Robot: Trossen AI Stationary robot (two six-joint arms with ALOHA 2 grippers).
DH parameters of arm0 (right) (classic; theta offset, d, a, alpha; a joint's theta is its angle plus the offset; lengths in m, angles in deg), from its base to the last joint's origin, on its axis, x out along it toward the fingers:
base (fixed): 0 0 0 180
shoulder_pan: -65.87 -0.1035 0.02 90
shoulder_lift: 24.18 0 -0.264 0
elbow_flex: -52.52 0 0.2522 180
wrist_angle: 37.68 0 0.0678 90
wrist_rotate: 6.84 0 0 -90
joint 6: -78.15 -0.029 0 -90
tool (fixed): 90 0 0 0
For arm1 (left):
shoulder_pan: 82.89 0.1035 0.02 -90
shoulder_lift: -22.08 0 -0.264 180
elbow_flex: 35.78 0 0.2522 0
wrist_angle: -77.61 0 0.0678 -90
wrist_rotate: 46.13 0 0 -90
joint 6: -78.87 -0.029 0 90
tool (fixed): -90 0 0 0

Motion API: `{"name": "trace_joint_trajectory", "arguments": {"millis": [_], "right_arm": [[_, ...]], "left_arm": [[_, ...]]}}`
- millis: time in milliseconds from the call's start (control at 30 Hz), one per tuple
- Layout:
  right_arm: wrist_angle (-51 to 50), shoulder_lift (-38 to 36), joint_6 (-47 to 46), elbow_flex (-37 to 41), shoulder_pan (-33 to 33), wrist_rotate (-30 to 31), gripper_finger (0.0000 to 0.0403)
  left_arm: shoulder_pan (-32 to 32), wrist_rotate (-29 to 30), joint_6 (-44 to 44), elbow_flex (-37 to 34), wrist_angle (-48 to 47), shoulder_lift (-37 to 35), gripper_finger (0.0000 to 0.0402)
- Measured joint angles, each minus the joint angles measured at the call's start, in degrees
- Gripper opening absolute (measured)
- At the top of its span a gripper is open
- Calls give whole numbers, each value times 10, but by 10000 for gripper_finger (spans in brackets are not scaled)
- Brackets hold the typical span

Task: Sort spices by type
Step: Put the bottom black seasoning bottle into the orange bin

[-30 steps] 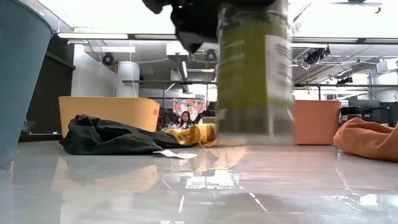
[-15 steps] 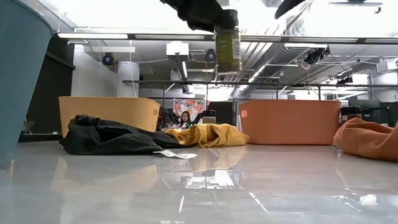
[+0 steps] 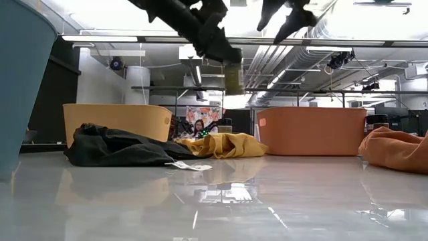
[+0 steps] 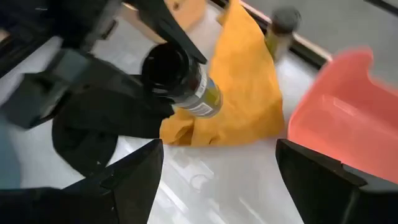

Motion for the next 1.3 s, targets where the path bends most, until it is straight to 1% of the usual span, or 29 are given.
{"name": "trace_joint_trajectory", "arguments": {"millis": [133, 300, 367, 433, 533, 633, 733, 800, 900, 1000, 1167, 1300], "right_arm": [[36, -11, 132, 0, 96, -120, 307], [80, -6, 252, 0, 204, -267, 307], [87, -5, 292, 0, 238, -319, 307], [97, -5, 326, 0, 265, -360, 307], [105, -8, 367, 0, 289, -399, 307], [113, -8, 391, 0, 293, -400, 307], [141, -4, 400, 0, 285, -380, 307], [167, -4, 407, 0, 276, -352, 307], [215, -4, 429, 0, 259, -306, 307], [254, 0, 429, 0, 244, -294, 307], [269, 30, 402, 0, 223, -289, 307], [283, 59, 400, 0, 212, -251, 307]], "left_arm": [[30, 5, 20, 1, 40, 16, 159], [57, 6, 81, 0, 94, 21, 159], [65, -1, 90, 1, 112, 17, 159], [77, -15, 86, 0, 126, 13, 159], [109, -52, 100, 0, 153, -2, 159], [149, -112, 153, 17, 146, -12, 159], [181, -199, 210, 46, 128, -13, 159], [200, -266, 239, 62, 120, -14, 159], [214, -336, 247, 73, 118, -14, 159], [224, -368, 238, 81, 114, -13, 159], [226, -373, 210, 83, 114, -13, 162], [212, -372, 195, 83, 110, -13, 171]]}}
